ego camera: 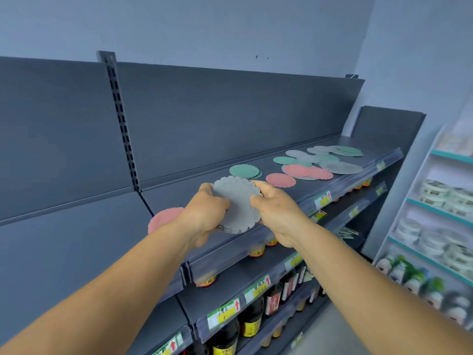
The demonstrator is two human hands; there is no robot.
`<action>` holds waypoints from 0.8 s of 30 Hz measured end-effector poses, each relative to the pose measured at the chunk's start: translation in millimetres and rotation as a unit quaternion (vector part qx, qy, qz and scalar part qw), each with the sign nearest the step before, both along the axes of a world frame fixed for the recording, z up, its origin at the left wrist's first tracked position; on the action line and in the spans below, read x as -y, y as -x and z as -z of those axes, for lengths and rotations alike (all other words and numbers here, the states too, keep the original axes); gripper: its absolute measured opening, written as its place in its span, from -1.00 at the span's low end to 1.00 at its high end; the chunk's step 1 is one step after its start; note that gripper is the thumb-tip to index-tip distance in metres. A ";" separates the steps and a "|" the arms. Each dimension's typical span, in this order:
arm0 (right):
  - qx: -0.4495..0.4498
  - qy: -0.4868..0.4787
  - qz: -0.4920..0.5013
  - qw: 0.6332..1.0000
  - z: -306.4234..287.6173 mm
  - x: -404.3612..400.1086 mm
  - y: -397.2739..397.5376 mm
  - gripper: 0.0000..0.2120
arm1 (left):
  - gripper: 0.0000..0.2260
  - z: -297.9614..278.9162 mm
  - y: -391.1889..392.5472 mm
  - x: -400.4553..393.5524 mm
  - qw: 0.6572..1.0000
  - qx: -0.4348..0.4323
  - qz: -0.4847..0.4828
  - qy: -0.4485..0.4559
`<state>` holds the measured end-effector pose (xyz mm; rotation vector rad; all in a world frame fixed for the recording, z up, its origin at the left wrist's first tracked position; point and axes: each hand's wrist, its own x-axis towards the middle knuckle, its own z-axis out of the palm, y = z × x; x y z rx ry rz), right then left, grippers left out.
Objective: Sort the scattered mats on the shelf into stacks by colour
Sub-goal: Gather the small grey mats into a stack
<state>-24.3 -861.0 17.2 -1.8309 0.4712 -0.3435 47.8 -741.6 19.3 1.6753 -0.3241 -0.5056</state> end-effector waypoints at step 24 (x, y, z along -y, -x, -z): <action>-0.016 -0.017 0.083 0.996 10.3 267.2 -91.9 -0.63 | -0.54 -7.5 -128.4 279.4 0.988 0.034 0.141 -0.052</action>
